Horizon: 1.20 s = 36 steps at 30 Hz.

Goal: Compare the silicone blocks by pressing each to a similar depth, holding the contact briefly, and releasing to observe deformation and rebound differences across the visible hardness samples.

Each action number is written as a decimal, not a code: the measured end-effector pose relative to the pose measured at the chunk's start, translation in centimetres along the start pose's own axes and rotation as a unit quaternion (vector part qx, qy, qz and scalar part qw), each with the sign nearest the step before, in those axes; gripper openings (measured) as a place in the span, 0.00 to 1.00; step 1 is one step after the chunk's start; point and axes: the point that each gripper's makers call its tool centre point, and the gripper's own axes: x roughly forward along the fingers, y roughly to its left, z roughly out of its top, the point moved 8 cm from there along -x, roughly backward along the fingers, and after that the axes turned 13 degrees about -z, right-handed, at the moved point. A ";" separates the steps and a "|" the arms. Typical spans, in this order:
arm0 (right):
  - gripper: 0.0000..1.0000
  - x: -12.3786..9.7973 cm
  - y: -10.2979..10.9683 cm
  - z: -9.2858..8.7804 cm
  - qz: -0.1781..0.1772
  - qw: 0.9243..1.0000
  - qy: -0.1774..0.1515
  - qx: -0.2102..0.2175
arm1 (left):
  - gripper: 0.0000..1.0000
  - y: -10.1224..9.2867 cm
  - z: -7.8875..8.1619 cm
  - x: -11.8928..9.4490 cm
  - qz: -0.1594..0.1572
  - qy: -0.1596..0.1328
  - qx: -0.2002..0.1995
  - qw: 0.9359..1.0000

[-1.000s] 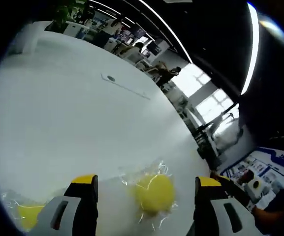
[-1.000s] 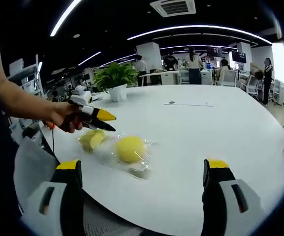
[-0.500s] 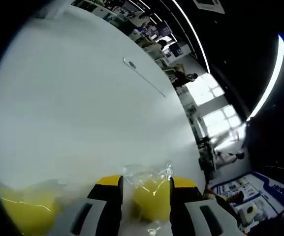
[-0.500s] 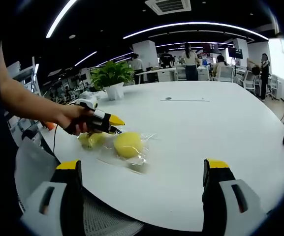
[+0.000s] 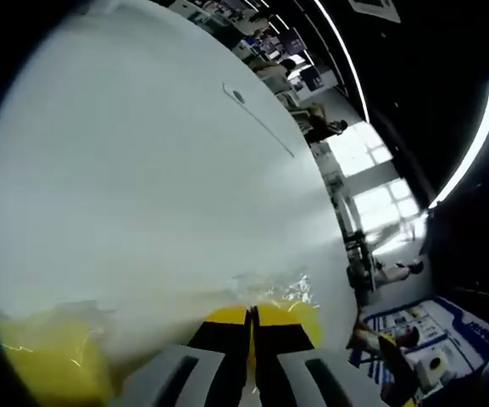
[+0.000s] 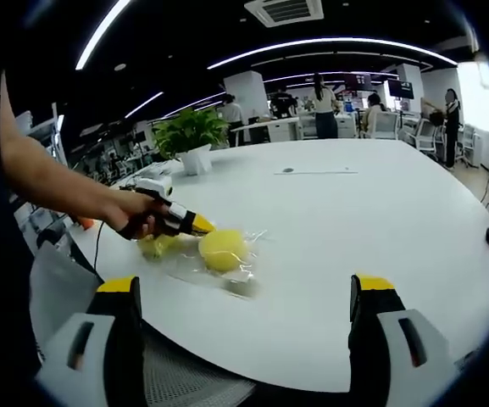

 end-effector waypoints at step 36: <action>0.96 1.8 0.7 1.2 0.030 0.999 -0.002 -0.015 | 0.00 -11.3 2.1 -1.6 -0.074 0.005 0.294 0.953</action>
